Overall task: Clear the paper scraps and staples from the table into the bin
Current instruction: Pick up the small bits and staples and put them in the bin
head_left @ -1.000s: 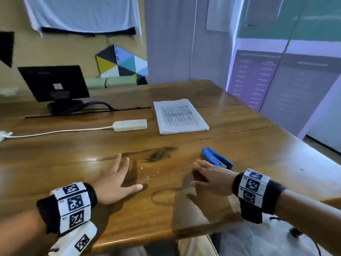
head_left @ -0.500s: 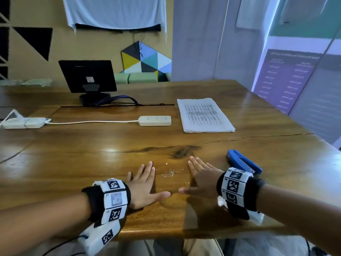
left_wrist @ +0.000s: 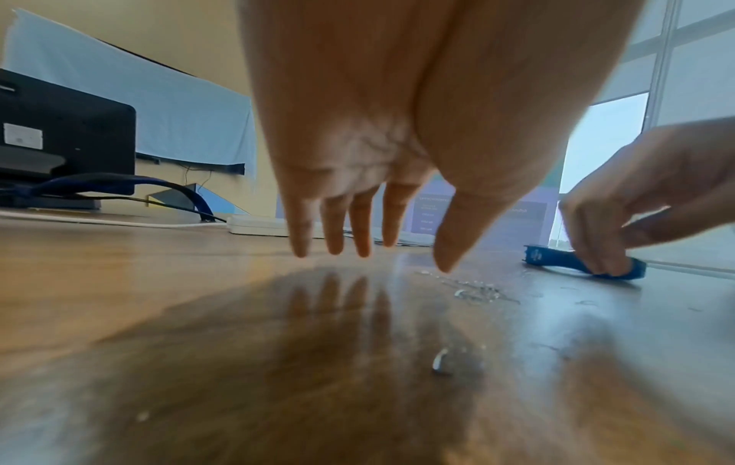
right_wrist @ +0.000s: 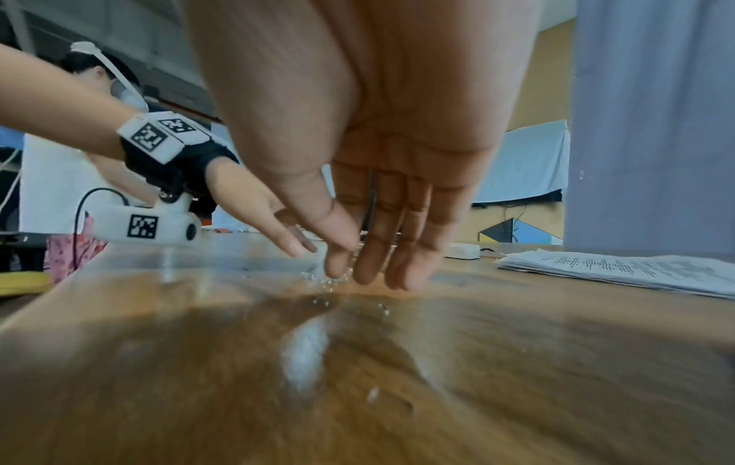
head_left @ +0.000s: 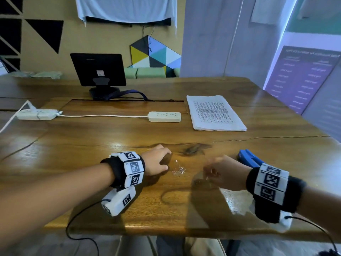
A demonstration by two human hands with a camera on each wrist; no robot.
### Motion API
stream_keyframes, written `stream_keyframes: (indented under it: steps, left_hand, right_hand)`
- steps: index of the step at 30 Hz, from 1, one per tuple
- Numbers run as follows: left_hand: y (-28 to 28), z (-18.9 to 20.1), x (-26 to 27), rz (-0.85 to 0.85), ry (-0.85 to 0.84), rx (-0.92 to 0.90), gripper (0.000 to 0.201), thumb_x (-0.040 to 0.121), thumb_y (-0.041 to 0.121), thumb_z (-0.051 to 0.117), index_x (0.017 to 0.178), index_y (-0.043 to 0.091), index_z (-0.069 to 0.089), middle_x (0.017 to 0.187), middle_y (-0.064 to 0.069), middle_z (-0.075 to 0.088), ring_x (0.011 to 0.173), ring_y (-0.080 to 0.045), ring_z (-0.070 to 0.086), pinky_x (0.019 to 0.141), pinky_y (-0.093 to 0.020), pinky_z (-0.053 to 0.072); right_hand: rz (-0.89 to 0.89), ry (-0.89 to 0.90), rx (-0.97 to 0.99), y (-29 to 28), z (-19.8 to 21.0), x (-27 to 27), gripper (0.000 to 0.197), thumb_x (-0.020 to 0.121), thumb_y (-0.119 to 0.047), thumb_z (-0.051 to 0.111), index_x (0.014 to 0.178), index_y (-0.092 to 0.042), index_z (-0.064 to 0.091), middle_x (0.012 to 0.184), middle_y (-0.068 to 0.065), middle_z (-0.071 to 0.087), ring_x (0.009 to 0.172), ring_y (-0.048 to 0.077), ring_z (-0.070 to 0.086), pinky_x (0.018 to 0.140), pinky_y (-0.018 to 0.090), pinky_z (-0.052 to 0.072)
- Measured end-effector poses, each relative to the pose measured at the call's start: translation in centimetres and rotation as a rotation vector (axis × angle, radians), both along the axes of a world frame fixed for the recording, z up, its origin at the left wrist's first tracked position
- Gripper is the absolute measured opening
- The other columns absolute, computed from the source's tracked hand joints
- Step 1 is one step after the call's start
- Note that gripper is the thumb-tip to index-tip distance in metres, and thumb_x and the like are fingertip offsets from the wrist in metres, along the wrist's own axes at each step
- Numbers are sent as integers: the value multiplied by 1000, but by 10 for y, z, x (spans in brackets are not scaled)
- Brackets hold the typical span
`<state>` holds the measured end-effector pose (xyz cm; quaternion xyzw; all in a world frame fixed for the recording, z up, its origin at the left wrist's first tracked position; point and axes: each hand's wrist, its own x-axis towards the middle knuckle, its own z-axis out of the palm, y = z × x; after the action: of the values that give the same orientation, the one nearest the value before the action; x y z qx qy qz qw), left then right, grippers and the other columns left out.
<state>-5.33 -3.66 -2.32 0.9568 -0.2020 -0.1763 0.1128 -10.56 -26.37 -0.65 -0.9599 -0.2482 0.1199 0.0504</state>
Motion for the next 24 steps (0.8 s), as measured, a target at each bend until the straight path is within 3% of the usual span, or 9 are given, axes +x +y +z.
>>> stream_keyframes:
  steps: [3,7,11,14,16,19,22,24]
  left_hand:
    - [-15,-2,8,22,-68,-53,37,92,14,51,128,18,46,131,-4,41,121,-22,44,99,-34,42]
    - [-30,-6,16,9,-38,-53,31,89,1,47,113,17,58,121,-5,51,114,-21,50,96,-31,44]
    - [-42,-6,11,-66,19,-94,32,85,-7,42,87,17,64,97,1,64,92,-16,57,77,-26,43]
    - [-40,-3,7,-94,22,-86,22,85,-3,47,91,9,65,99,-6,68,91,-22,59,76,-31,46]
    - [-31,2,5,-33,1,-138,22,88,1,50,99,14,64,104,-1,63,94,-16,56,77,-25,42]
    - [-9,11,-3,19,-46,-180,17,89,9,55,102,17,61,105,2,59,93,-11,53,77,-21,40]
    - [12,14,-15,-49,86,-89,11,88,15,59,97,18,65,96,9,60,86,-5,54,74,-17,41]
    - [18,11,-22,-95,186,-28,12,87,17,62,97,18,68,86,14,59,78,2,53,68,-13,41]
  right_hand:
    - [70,-4,8,2,-7,-8,24,91,-20,48,104,-24,69,91,-18,54,70,-9,44,69,3,32]
    - [107,-11,38,17,-16,-7,30,93,-19,43,112,-22,67,109,-8,63,87,1,49,86,16,41]
    - [84,-15,31,34,-20,7,29,93,-16,43,113,-20,63,118,-3,60,106,11,55,96,24,45]
    - [96,-29,71,44,-23,19,33,91,-11,45,117,-19,63,124,-1,58,115,15,53,105,28,40]
    - [64,-2,73,43,-16,21,31,90,-13,46,114,-19,66,120,-1,61,109,15,56,101,29,43]
    - [77,-13,55,26,-5,17,25,91,-22,47,103,-21,70,100,-8,66,90,10,58,89,25,48]
    - [45,-1,-40,0,0,13,22,90,-27,50,98,-24,70,79,-19,54,72,0,51,78,13,43]
    - [20,36,-50,-11,-1,10,20,90,-25,51,96,-25,70,80,-20,55,70,-6,51,75,8,40]
